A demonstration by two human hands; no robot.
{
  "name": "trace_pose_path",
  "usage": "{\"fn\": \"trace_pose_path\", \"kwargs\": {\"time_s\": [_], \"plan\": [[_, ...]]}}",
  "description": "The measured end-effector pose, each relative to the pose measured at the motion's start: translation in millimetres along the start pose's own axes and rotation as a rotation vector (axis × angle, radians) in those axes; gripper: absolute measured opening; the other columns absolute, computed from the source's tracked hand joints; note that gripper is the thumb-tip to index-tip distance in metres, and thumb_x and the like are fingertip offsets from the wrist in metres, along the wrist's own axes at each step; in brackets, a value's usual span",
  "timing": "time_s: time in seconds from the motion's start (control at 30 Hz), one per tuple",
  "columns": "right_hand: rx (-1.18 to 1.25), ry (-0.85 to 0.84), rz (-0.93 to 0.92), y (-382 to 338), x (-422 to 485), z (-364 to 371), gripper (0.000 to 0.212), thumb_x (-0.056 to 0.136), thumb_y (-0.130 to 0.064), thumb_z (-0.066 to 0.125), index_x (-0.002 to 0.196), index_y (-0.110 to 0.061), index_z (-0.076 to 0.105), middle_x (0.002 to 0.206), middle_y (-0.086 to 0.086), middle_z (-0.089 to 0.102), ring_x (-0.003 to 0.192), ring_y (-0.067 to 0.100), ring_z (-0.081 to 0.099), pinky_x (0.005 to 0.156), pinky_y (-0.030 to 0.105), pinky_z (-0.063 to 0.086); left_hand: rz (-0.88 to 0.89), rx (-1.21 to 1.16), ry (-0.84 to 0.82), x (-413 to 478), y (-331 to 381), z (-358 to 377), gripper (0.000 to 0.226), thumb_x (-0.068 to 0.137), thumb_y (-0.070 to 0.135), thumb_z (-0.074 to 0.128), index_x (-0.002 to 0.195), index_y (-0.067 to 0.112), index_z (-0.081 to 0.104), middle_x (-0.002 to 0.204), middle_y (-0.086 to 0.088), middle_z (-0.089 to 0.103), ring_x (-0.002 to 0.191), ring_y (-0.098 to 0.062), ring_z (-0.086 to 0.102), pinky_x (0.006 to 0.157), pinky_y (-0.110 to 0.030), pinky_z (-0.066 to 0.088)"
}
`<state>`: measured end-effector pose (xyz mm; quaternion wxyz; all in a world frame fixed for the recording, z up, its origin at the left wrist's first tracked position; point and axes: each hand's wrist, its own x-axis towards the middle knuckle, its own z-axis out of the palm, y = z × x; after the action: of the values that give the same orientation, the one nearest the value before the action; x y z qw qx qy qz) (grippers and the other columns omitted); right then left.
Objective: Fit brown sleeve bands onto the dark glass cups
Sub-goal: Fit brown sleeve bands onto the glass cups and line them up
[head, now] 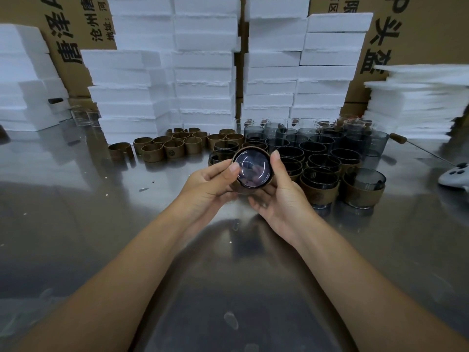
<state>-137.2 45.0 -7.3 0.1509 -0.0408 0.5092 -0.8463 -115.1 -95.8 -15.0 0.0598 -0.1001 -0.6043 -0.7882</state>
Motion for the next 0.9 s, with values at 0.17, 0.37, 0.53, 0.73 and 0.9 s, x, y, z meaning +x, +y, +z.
{"fn": "trace_pose_path", "kwargs": {"time_s": [0.17,0.37,0.53,0.73,0.9], "plan": [[0.099,0.014,0.075,-0.2,0.3,1.1,0.042,0.087,-0.052,0.057,0.104,-0.014,0.067,0.085,-0.001,0.065,0.070,0.009,0.057,0.061,0.021,0.045,0.009,-0.006,0.020,0.0,-1.8,1.3,0.079,0.053,0.048,0.082,0.114,0.000,0.063,0.102,-0.013,0.071,0.086,-0.020,0.068,0.084,-0.031,0.056],[0.299,0.032,0.159,-2.1,-2.4,2.7,0.032,0.087,-0.041,0.062,0.086,-0.009,0.066,0.071,0.003,0.064,0.069,0.012,0.056,0.045,0.018,0.045,0.013,-0.070,0.056,0.3,-3.2,4.2,0.108,0.032,0.054,0.091,0.119,-0.002,0.059,0.102,-0.012,0.072,0.091,-0.019,0.069,0.076,-0.025,0.055],[0.313,0.013,0.174,-3.2,-1.5,1.2,0.029,0.088,-0.036,0.062,0.085,-0.008,0.066,0.068,0.003,0.062,0.068,0.012,0.053,0.051,0.019,0.043,0.030,-0.080,0.051,-0.5,-2.2,4.2,0.112,0.036,0.052,0.091,0.125,-0.005,0.054,0.106,-0.015,0.070,0.093,-0.020,0.068,0.076,-0.025,0.054],[0.311,-0.036,0.164,-4.1,-2.1,-0.9,0.028,0.090,-0.035,0.060,0.089,-0.008,0.066,0.072,0.003,0.064,0.069,0.012,0.055,0.058,0.019,0.043,0.029,-0.096,0.052,-1.7,0.8,4.8,0.109,0.037,0.050,0.092,0.125,-0.002,0.055,0.107,-0.014,0.070,0.094,-0.020,0.068,0.076,-0.025,0.054],[0.078,-0.048,0.097,1.5,-0.1,-0.1,0.032,0.093,-0.046,0.053,0.105,-0.019,0.067,0.091,0.003,0.072,0.082,0.014,0.067,0.063,0.026,0.052,0.036,-0.121,0.084,0.1,4.0,3.1,0.100,0.032,0.048,0.093,0.116,0.003,0.062,0.104,-0.009,0.072,0.093,-0.016,0.068,0.073,-0.022,0.055]]}}
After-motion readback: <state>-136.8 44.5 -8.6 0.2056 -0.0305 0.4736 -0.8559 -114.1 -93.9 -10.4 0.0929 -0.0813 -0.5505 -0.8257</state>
